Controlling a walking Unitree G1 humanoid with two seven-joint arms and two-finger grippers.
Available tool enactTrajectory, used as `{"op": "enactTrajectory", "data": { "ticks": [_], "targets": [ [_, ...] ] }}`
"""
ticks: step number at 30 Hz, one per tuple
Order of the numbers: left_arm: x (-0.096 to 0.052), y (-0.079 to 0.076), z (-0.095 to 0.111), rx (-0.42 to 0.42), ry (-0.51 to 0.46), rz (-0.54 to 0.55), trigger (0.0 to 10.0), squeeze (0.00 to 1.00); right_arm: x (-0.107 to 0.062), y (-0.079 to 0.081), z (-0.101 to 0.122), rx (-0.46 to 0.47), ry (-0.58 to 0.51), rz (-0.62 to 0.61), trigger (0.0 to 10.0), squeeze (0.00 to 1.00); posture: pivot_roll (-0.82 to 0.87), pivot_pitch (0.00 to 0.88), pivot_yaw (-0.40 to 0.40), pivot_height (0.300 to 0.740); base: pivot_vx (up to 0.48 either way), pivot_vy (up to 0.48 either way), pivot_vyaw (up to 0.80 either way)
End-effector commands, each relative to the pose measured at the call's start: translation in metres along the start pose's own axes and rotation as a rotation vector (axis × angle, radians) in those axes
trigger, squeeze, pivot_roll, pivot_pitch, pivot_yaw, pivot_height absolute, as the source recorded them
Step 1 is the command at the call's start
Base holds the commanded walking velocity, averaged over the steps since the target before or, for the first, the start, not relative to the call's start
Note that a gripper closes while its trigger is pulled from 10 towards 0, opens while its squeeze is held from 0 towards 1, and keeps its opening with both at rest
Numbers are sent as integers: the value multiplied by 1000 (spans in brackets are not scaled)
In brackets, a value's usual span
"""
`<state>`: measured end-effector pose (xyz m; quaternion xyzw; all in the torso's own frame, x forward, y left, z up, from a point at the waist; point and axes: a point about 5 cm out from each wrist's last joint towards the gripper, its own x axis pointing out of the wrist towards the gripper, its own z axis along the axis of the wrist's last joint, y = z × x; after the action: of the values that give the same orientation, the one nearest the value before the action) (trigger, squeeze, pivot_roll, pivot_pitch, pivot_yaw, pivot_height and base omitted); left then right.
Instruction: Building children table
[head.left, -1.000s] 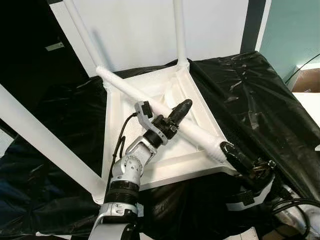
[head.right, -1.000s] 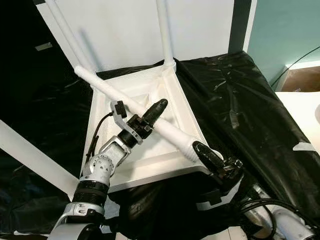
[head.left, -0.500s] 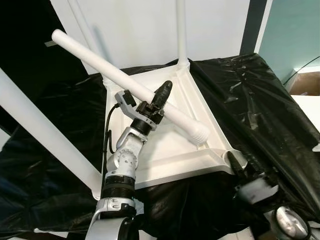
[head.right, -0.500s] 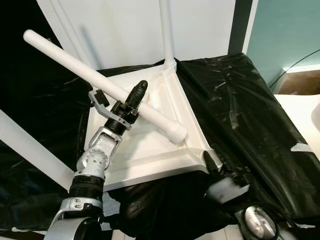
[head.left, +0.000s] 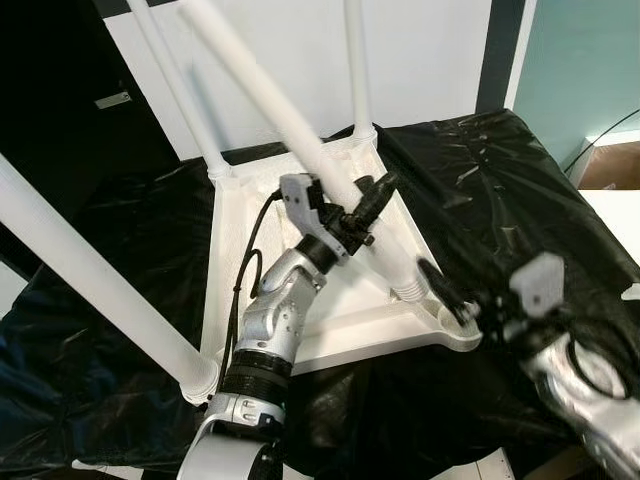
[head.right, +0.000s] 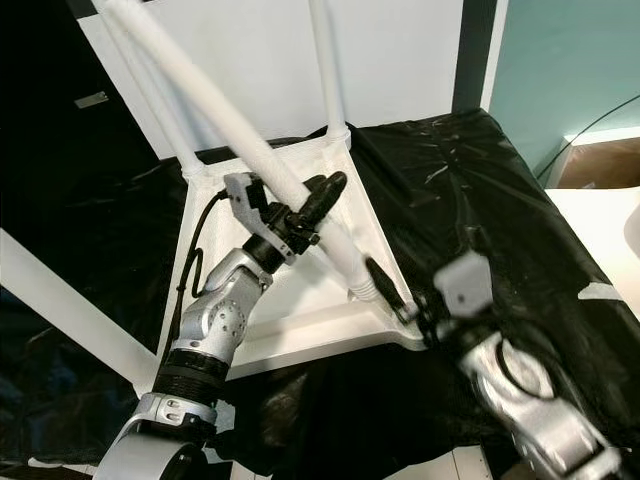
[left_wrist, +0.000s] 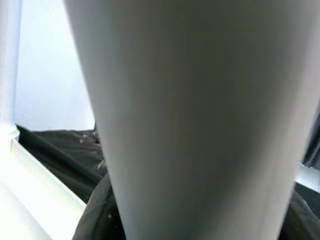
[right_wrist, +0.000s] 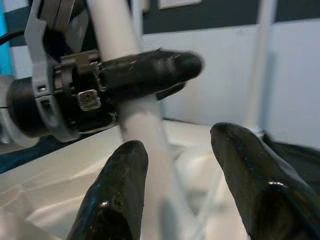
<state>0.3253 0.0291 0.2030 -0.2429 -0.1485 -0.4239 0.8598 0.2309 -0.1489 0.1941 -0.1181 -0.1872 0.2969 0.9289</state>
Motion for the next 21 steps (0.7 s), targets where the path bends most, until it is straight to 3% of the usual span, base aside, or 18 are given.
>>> {"op": "enactTrajectory", "data": {
  "ticks": [1, 11, 17, 21],
  "targets": [
    [1, -16, -1, 41, -7, -160, 0, 0, 11, -5, 1, 23, 9, 44, 10000, 0, -165, 0, 126, 740, 0, 0, 0],
    [-2, -24, 1, 73, -18, -173, 0, 0, 40, -5, -13, 45, 69, 105, 10000, 0, -114, 0, 96, 740, 0, 0, 0],
    [-4, -31, 3, 91, -23, -188, 0, 0, 60, 3, -37, 70, 163, 202, 10000, 0, -70, 0, 84, 740, 0, 0, 0],
    [-6, -32, 3, 123, -12, -193, 0, 0, 65, 1, -34, 107, 174, 224, 10000, 0, -62, 0, 77, 740, 0, 0, 0]
  ]
}}
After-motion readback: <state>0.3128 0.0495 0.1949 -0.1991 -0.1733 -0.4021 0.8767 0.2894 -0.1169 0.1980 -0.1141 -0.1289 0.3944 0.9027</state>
